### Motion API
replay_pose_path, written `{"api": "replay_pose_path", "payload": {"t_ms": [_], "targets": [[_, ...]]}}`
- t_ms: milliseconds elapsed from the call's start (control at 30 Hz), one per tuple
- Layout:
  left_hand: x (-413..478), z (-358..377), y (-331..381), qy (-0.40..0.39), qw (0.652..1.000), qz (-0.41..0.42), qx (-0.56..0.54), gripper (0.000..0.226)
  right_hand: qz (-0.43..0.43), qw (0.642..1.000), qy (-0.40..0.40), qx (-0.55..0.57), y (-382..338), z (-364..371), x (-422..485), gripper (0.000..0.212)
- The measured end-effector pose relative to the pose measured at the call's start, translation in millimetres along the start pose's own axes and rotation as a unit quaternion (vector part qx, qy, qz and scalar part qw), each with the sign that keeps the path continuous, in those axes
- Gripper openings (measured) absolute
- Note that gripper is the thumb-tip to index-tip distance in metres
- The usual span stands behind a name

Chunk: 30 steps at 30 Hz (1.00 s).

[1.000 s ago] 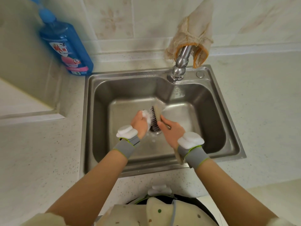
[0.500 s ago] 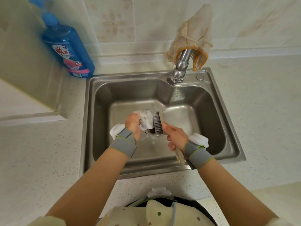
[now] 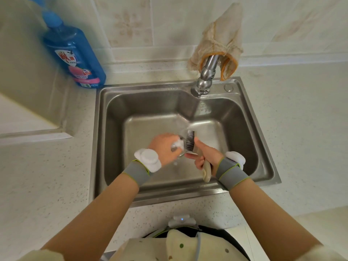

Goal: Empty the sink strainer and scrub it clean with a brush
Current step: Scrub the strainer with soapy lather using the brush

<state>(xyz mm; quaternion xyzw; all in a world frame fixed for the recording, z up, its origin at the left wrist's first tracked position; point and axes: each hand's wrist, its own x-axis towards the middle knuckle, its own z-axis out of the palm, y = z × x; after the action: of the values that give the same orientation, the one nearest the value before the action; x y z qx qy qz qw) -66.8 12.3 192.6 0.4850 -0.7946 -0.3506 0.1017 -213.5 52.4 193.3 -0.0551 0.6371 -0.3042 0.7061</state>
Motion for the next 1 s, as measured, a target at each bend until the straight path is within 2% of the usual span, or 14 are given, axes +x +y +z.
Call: {"api": "replay_pose_path", "payload": {"t_ms": [67, 133, 267, 333, 400, 433, 500, 633, 700, 800, 833, 933, 1000], "targets": [[0, 0, 2, -0.033, 0.988, 0.109, 0.108, 0.04, 0.026, 0.999, -0.018, 0.02, 0, -5, 4, 0.037], [-1, 9, -5, -0.022, 0.971, 0.181, 0.153, 0.03, 0.03, 0.999, -0.023, -0.002, 2, -6, 6, 0.032], [-3, 18, -13, 0.021, 0.961, 0.231, 0.15, 0.024, 0.051, 0.998, -0.036, -0.022, 7, -7, 10, 0.019], [-4, 18, -13, 0.025, 0.98, 0.176, 0.092, 0.026, 0.06, 0.997, -0.037, -0.008, 8, -5, 11, 0.018], [-6, 18, -15, 0.016, 0.997, 0.074, -0.031, 0.052, 0.063, 0.998, -0.027, 0.01, 8, -4, 12, 0.015], [-7, 19, -15, 0.012, 0.994, 0.025, -0.105, 0.066, 0.062, 0.998, -0.022, 0.013, 8, -4, 14, 0.013], [-7, 21, -14, 0.016, 0.976, -0.044, -0.215, 0.08, 0.058, 0.998, -0.02, 0.007, 8, -2, 15, 0.012], [-4, 21, -15, 0.028, 0.928, -0.113, -0.354, 0.084, 0.042, 0.998, -0.037, -0.016, 5, 3, 6, 0.016], [1, 21, -20, 0.041, 0.902, -0.135, -0.408, 0.075, 0.023, 0.998, -0.032, -0.057, 6, 4, 2, 0.022], [10, 17, -25, 0.073, 0.821, -0.168, -0.54, 0.025, -0.034, 0.985, 0.009, -0.168, 5, 6, -2, 0.037], [14, 17, -28, 0.075, 0.801, -0.182, -0.566, 0.017, -0.061, 0.976, 0.03, -0.206, 5, 6, -3, 0.038], [25, 14, -39, 0.089, 0.78, -0.219, -0.58, 0.007, -0.14, 0.943, 0.077, -0.292, 3, 3, -8, 0.04], [29, 10, -44, 0.084, 0.79, -0.25, -0.553, 0.028, -0.178, 0.92, 0.088, -0.336, 3, 3, -11, 0.042]]}}
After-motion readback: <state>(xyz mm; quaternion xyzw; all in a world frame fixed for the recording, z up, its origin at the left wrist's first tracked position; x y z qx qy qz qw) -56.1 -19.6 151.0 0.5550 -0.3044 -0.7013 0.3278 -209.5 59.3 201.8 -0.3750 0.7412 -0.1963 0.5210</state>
